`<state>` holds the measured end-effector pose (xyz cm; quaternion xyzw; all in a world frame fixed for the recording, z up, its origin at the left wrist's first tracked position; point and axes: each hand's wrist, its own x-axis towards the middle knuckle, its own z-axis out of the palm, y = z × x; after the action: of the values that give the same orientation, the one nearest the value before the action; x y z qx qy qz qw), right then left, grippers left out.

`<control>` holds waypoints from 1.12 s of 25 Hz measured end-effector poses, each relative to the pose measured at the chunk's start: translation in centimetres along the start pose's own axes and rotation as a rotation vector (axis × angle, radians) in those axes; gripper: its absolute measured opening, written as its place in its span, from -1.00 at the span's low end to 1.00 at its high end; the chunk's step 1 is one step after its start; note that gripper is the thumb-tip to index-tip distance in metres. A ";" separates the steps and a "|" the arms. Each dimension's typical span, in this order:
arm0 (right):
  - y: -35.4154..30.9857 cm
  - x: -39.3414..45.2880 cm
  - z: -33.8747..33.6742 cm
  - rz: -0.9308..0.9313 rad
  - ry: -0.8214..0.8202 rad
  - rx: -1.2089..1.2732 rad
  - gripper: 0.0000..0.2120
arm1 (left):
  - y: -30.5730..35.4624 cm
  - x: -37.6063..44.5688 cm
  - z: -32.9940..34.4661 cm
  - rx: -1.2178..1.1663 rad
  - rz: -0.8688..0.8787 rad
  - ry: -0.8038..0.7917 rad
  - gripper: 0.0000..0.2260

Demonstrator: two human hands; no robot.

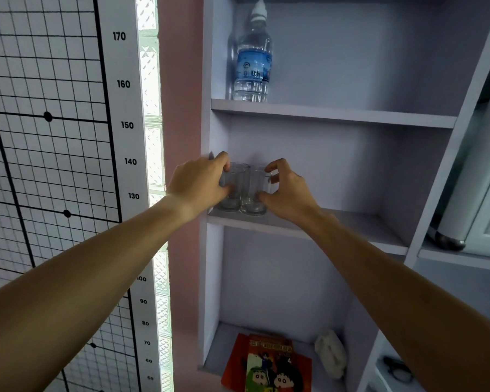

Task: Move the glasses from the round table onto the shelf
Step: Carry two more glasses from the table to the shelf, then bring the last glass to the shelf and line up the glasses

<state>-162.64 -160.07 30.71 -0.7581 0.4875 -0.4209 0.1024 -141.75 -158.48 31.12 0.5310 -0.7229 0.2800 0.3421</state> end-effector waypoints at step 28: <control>-38.0 -22.2 22.1 -0.830 -0.746 0.221 -0.75 | -16.1 -38.9 -41.6 0.063 -0.975 -0.538 -0.87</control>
<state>-125.32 -128.22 26.47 -0.9682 0.0327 -0.1780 0.1725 -110.23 -108.60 26.30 0.8666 -0.4468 -0.0345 0.2196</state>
